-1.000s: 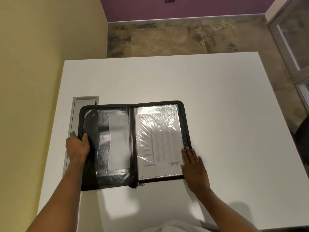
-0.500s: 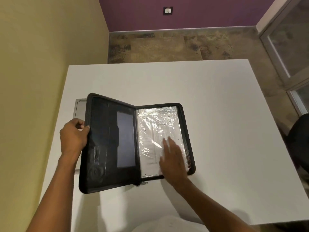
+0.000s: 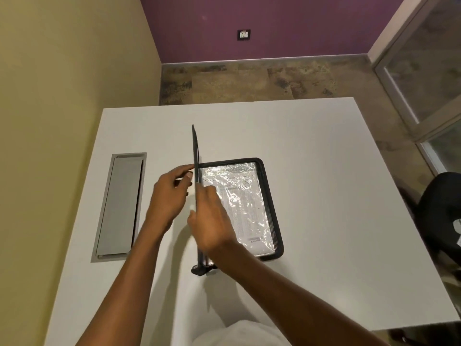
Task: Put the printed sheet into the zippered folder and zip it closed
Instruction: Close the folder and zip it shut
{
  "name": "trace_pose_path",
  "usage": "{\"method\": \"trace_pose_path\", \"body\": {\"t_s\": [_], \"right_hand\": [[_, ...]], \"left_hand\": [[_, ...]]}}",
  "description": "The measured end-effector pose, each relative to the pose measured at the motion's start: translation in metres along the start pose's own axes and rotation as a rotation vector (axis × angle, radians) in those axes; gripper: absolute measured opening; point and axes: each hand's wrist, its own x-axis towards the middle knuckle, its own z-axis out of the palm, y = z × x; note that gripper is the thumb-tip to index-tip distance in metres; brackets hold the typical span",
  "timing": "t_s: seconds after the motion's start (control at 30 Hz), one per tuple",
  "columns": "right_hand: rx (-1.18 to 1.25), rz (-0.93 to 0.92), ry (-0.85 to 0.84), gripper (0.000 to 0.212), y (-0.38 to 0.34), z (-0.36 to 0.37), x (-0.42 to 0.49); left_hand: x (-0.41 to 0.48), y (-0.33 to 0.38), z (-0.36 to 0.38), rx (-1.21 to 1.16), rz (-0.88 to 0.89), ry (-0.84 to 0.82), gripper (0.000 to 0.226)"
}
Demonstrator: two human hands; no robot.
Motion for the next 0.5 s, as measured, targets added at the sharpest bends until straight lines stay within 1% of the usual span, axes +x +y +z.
{"method": "trace_pose_path", "body": {"t_s": [0.07,0.2,0.27,0.33,0.37,0.43,0.5], "right_hand": [[0.019,0.06,0.026,0.057,0.016,-0.01,0.0],[0.16,0.154,0.088,0.065,0.061,-0.026,-0.002],[0.221,0.197,0.154,0.057,0.087,-0.028,-0.002],[0.306,0.251,0.212,0.046,0.115,-0.026,-0.001],[0.31,0.265,0.238,0.043,0.128,-0.024,-0.001],[0.251,0.285,0.284,0.04,0.152,-0.021,0.001],[0.202,0.322,0.291,0.039,0.173,-0.019,0.005]], "left_hand": [[-0.006,-0.004,0.018,0.024,0.033,-0.09,0.038],[-0.019,-0.014,0.06,0.1,0.087,-0.288,0.054],[-0.024,-0.018,0.084,0.19,0.104,-0.351,0.063],[-0.026,-0.023,0.11,0.279,0.114,-0.382,0.068],[-0.026,-0.025,0.122,0.313,0.111,-0.391,0.07],[-0.025,-0.032,0.147,0.37,0.088,-0.398,0.073],[-0.022,-0.041,0.17,0.444,0.078,-0.394,0.074]]}}
